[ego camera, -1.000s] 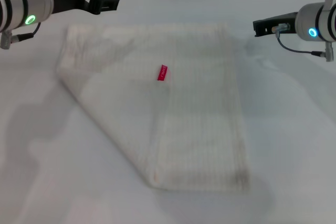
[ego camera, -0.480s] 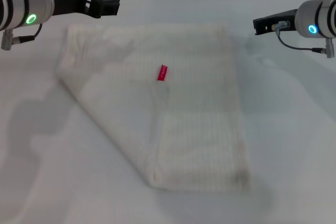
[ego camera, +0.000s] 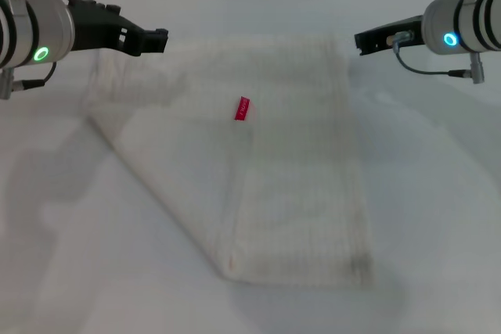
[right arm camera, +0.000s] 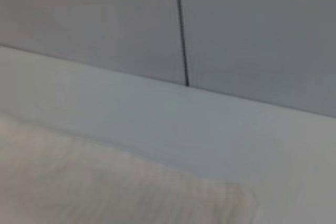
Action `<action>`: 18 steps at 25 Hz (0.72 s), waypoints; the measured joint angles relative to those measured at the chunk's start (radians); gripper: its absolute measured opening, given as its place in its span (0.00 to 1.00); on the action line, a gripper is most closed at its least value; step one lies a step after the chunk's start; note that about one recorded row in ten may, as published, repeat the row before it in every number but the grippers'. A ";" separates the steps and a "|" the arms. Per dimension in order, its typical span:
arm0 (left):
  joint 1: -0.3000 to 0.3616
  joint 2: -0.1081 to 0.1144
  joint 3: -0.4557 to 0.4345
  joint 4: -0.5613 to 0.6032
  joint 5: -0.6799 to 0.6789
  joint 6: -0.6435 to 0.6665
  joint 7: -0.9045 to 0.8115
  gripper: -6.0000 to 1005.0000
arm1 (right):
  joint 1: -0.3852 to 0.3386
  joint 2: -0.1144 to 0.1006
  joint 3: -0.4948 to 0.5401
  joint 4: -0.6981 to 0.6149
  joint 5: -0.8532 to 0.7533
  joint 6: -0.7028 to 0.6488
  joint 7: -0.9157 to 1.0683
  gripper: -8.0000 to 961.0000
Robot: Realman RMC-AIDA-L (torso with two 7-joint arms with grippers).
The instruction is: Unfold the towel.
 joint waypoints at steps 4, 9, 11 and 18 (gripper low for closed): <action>0.009 0.000 0.007 0.001 0.004 -0.002 0.000 0.80 | 0.000 0.003 -0.004 -0.016 0.001 -0.025 0.001 0.01; 0.023 0.000 0.019 0.000 0.001 -0.018 0.001 0.80 | 0.040 -0.001 0.032 0.000 0.001 -0.113 0.002 0.01; 0.039 -0.001 0.063 -0.001 -0.001 -0.017 0.002 0.80 | 0.062 -0.004 0.049 0.022 -0.002 -0.133 0.002 0.01; 0.054 -0.004 0.205 0.003 0.002 0.010 0.007 0.80 | 0.126 -0.009 0.074 0.116 -0.005 -0.133 0.002 0.01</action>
